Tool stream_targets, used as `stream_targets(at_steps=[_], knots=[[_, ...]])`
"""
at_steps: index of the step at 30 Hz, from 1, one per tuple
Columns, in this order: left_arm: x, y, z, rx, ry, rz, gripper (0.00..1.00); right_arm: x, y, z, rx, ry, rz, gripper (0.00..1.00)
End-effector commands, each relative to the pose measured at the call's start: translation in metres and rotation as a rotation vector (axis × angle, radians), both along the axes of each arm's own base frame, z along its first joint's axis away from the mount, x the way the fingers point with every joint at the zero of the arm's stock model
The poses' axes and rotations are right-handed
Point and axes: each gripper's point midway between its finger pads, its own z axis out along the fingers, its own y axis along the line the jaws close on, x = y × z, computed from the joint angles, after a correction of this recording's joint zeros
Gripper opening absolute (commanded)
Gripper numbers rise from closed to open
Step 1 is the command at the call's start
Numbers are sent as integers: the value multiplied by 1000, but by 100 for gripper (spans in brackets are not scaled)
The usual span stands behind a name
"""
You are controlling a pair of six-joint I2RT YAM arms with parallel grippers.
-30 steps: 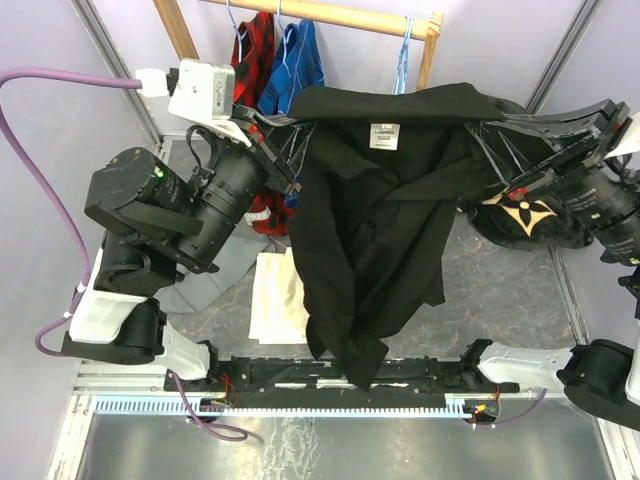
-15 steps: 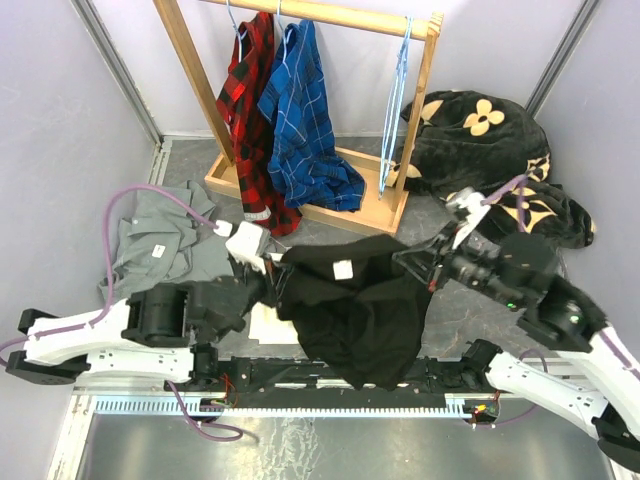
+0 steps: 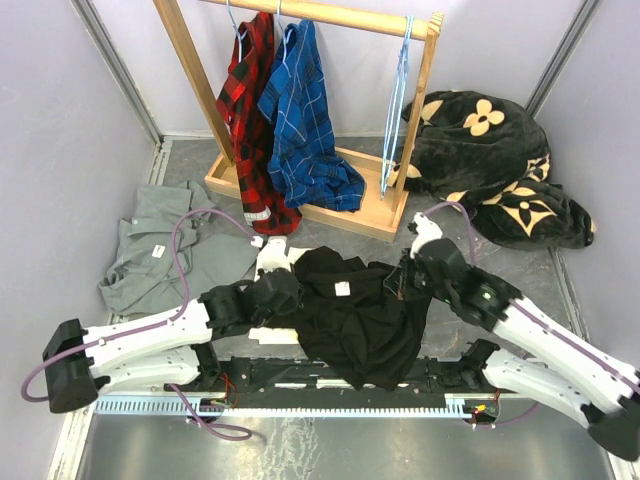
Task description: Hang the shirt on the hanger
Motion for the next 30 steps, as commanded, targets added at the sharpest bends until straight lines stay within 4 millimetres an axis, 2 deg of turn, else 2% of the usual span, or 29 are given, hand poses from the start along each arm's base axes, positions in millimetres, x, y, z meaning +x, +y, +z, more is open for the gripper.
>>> stream_targets(at_steps=[1, 5, 8, 9, 13, 15, 16, 18, 22, 25, 26, 30], knots=[[18, -10, -14, -97, 55, -9, 3, 32, 11, -20, 21, 80, -69, 0], [18, 1, -41, -82, 122, 15, 3, 47, -4, -50, -13, 154, -149, 0], [12, 6, -57, -77, 175, 9, 7, 44, -3, -50, -6, 152, -127, 6], [10, 7, -60, -71, 184, 9, 14, 43, -4, -46, 0, 138, -120, 12], [7, 8, -52, -82, 172, -13, 42, 35, -14, -22, 0, 71, -105, 55], [7, 9, -42, -78, 153, -28, 56, 29, -22, -8, -16, 44, -97, 68], [8, 10, -36, -75, 143, -34, 61, 26, -27, -3, -31, 37, -95, 72], [9, 8, -22, -71, 127, -52, 67, 22, -41, 4, -68, 29, -138, 87], [11, 12, -1, -59, 103, -51, 76, 15, -68, 12, -151, 75, -246, 95], [12, 15, 10, -54, 84, -48, 80, 6, -80, 11, -207, 143, -298, 98], [12, 16, 13, -43, 84, -55, 87, 2, -82, 8, -223, 167, -299, 99], [12, 22, 19, 25, 96, -52, 89, -4, -74, 0, -172, 204, -285, 99]])
